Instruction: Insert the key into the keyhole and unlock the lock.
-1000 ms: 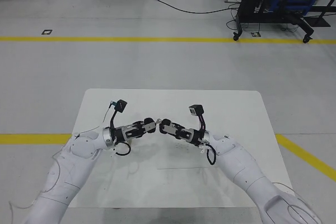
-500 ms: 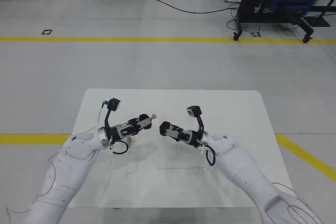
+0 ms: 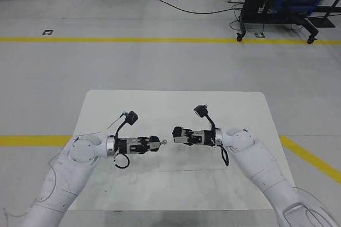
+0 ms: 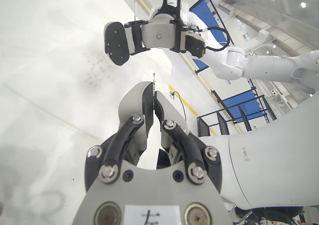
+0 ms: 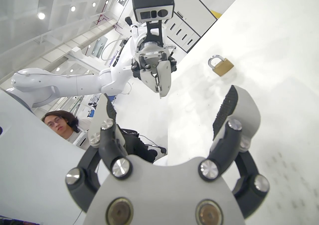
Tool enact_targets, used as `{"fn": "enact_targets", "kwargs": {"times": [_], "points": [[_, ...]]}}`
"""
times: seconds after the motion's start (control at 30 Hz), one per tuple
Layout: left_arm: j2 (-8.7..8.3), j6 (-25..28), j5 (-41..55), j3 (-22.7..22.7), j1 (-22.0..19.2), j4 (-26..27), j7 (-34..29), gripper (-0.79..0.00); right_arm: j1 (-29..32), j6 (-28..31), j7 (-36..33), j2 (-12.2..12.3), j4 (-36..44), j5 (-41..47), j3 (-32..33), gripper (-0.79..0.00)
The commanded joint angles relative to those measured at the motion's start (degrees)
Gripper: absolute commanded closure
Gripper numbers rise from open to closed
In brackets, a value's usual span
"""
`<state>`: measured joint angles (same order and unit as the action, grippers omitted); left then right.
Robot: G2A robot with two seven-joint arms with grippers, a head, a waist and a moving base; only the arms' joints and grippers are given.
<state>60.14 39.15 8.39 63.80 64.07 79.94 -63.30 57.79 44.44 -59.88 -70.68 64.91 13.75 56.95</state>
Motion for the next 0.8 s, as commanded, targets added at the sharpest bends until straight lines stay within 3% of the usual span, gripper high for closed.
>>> {"fn": "enact_targets", "kwargs": {"times": [0.0,0.07,0.2,0.3,0.77], "points": [[0.07,0.3,-0.4,-0.8,-0.5,-0.2,-0.4,0.0,0.2,-0.6,-0.2,0.1,0.3,-0.9,-0.3,-0.61],[0.11,0.3,-1.0,-1.3,-0.9,-0.4,-0.1,0.0,0.1,-1.1,0.2,0.1,0.5,-1.8,-0.8,-0.591],[0.21,0.4,-2.3,-2.1,-1.3,-0.8,1.2,0.0,0.2,-1.1,0.6,0.1,0.8,-2.7,-1.5,-0.363],[0.25,0.5,-2.5,-2.6,-1.6,-1.0,1.5,0.0,0.1,-0.7,0.6,0.1,0.8,-2.6,-1.8,-0.277],[0.18,1.2,-3.3,-3.9,-2.6,-1.8,3.2,0.0,-0.4,-0.9,1.5,0.4,0.2,-2.5,-2.5,-0.268]]}}
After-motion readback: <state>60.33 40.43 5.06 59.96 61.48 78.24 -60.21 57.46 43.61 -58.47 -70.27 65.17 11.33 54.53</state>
